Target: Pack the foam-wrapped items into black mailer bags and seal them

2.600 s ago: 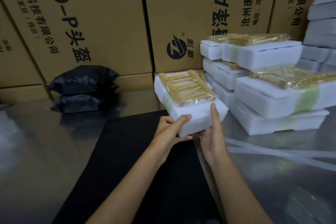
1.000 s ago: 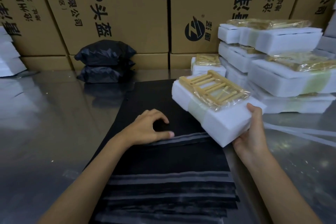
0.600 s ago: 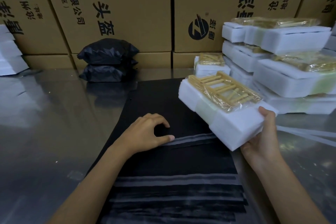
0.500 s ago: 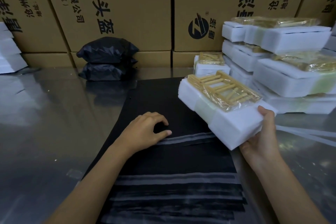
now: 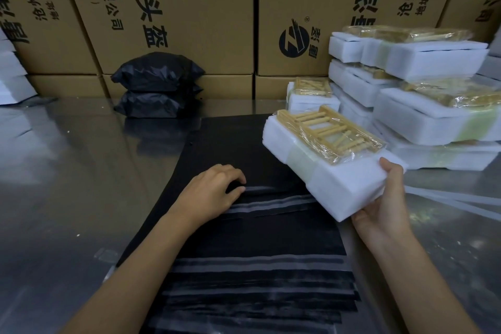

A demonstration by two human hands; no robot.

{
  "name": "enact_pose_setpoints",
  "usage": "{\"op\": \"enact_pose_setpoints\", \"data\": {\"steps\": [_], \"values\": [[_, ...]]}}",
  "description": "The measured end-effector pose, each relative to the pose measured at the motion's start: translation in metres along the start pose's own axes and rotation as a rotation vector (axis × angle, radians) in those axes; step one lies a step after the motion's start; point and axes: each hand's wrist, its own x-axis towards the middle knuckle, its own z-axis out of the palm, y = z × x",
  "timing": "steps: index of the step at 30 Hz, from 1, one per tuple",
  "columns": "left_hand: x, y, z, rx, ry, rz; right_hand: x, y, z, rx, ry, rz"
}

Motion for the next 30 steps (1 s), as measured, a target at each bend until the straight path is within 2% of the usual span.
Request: {"op": "enact_pose_setpoints", "data": {"steps": [14,18,21,24,30], "values": [[-0.003,-0.005,0.0,0.046,0.09,-0.026,-0.001,0.001,-0.001,-0.015,-0.015,-0.017],[-0.003,-0.01,-0.007,0.093,-0.042,-0.069,-0.001,-0.001,0.0,-0.012,-0.01,-0.008],[-0.004,-0.015,-0.009,0.091,-0.062,-0.117,-0.002,-0.001,0.001,-0.01,-0.003,0.001],[-0.004,-0.022,-0.008,-0.005,0.012,-0.147,-0.005,-0.002,0.003,-0.006,0.007,0.003],[-0.006,-0.023,-0.009,-0.197,0.266,-0.155,-0.01,-0.003,0.003,0.011,0.011,-0.023]]}}
